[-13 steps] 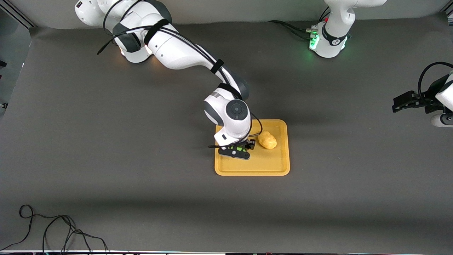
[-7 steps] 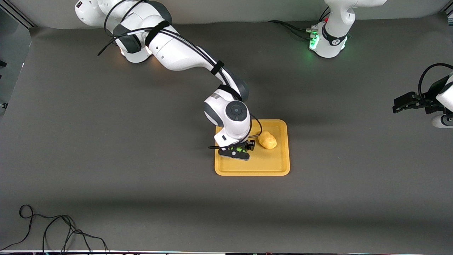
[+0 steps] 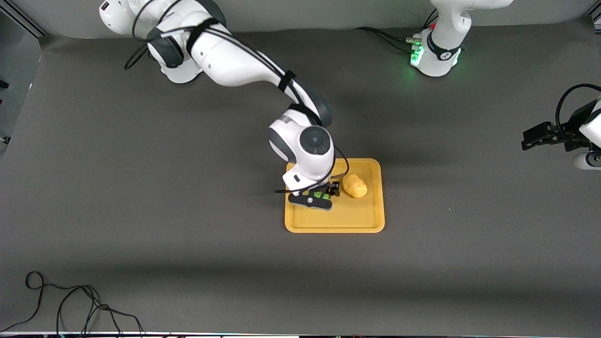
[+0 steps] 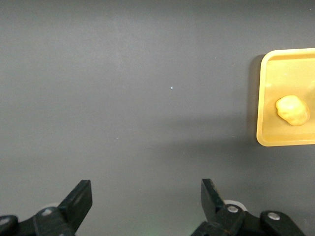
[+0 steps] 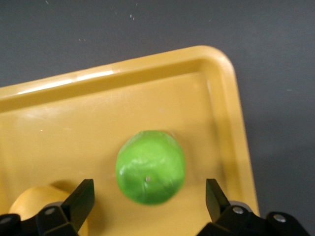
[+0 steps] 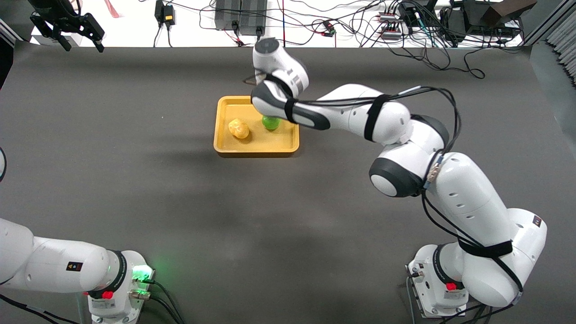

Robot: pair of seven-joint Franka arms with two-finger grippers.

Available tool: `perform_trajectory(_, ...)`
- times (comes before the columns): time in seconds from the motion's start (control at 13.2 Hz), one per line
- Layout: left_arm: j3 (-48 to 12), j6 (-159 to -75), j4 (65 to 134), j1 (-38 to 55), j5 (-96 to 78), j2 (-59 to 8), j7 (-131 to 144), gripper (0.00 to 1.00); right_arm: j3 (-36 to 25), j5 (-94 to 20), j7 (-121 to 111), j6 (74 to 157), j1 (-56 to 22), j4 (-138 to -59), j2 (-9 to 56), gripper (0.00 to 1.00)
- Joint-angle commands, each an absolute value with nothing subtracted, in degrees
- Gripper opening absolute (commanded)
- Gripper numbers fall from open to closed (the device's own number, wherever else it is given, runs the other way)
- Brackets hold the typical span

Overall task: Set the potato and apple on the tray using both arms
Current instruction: 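Open the right gripper and lift it off the apple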

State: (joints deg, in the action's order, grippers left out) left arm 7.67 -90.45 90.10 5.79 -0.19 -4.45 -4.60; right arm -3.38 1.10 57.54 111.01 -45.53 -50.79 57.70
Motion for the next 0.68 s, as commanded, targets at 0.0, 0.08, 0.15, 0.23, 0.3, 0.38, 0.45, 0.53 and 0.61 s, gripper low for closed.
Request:
perform_trajectory(0.0,7.82,-91.05,91.49,6.07,0.09,-2.81,-5.36,0.99,-3.78,1.49,58.1,103.91,-45.27,-52.29,48.46,1.0)
perform_trajectory(0.08,7.82,-91.05,91.49,6.06,0.09,-2.9,-5.36,0.99,-3.87,1.58,57.23,101.28,-44.13,-52.56,46.17,1.0)
perform_trajectory(0.15,7.82,-91.14,91.49,6.06,0.17,-2.9,-5.36,0.99,-3.87,1.58,55.39,97.6,-42.55,-53.08,43.53,1.0)
perform_trajectory(0.23,7.82,-91.66,91.58,6.06,0.18,-3.07,-5.36,0.99,-3.95,1.67,52.76,94.77,-41.84,-55.09,40.29,1.0)
perform_trajectory(0.3,7.82,-92.54,92.02,6.15,0.18,-3.34,-5.36,0.99,-4.04,1.84,50.47,94.05,-40.7,-58.24,36.25,1.0)
perform_trajectory(0.38,7.82,-93.42,92.63,6.15,0.18,-3.43,-5.36,0.99,-4.22,1.76,48.88,94.04,-39.39,-62.45,32.12,1.0)
perform_trajectory(0.45,7.82,-94.3,93.51,6.24,0.18,-3.43,-5.36,0.99,-4.22,1.58,46.0,94.22,-37.98,-67.71,27.38,1.0)
perform_trajectory(0.53,7.82,-94.57,93.78,6.24,0.18,-3.43,-5.36,0.99,-4.22,1.15,41.7,94.31,-36.49,-71.94,23.16,1.0)
perform_trajectory(0.61,7.82,-94.66,93.87,6.24,0.18,-3.43,-5.36,0.99,-4.31,1.14,38.01,94.22,-34.91,-75.81,19.03,1.0)
